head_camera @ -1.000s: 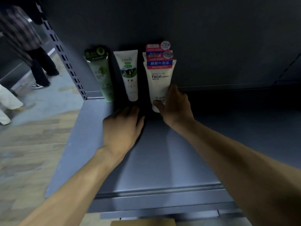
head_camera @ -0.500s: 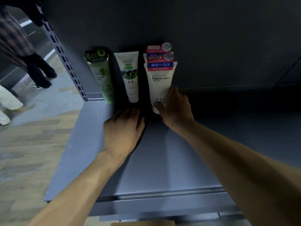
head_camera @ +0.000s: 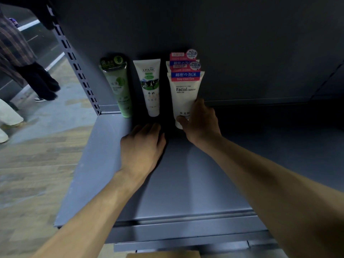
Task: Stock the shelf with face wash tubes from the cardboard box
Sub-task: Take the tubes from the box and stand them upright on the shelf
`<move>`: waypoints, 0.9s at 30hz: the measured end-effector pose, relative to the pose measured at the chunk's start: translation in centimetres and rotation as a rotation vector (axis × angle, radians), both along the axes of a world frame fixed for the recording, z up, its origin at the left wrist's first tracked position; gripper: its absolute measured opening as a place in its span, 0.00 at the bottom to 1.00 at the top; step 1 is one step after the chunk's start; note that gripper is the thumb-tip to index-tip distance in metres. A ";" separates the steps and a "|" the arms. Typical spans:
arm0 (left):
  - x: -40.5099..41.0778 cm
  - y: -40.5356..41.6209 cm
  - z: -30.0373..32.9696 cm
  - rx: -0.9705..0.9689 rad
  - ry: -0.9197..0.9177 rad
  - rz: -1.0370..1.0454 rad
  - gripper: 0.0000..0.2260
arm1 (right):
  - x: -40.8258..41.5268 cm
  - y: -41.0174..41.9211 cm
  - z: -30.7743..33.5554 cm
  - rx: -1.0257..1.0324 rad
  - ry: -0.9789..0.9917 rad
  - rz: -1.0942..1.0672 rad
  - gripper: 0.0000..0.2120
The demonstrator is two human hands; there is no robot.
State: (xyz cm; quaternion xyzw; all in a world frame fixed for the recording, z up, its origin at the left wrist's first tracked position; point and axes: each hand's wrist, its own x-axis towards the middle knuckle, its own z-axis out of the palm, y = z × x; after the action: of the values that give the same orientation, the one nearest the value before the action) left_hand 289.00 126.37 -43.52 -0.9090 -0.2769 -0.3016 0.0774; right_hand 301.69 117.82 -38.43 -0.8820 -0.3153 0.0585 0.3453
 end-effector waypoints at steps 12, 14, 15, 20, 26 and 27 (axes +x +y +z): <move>0.1 0.4 -0.5 0.018 -0.005 -0.027 0.06 | 0.0 -0.4 0.7 -0.103 0.178 0.015 0.40; 0.2 0.4 -0.5 0.008 0.008 -0.019 0.06 | -0.5 -1.1 0.8 -0.129 0.180 0.049 0.40; 0.2 0.4 -0.4 0.002 0.018 -0.026 0.06 | -1.0 -1.5 0.9 -0.161 0.176 0.076 0.38; -0.7 -1.1 1.3 -0.039 0.181 -0.024 0.10 | -2.2 -3.4 3.5 -0.390 -0.026 0.236 0.28; -5.2 -6.3 3.3 -0.136 0.288 -0.029 0.13 | -4.0 -6.7 5.6 -0.547 -0.268 0.351 0.24; -6.0 -7.3 3.5 -0.153 0.280 -0.025 0.13 | -4.4 -7.2 5.5 -0.554 -0.250 0.357 0.24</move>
State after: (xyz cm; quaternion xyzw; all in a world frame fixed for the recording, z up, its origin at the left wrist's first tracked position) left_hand 282.96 119.11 -40.01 -0.9488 -0.2743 -0.1508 0.0421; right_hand 297.26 110.64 -32.92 -0.8736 -0.4763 0.0930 0.0360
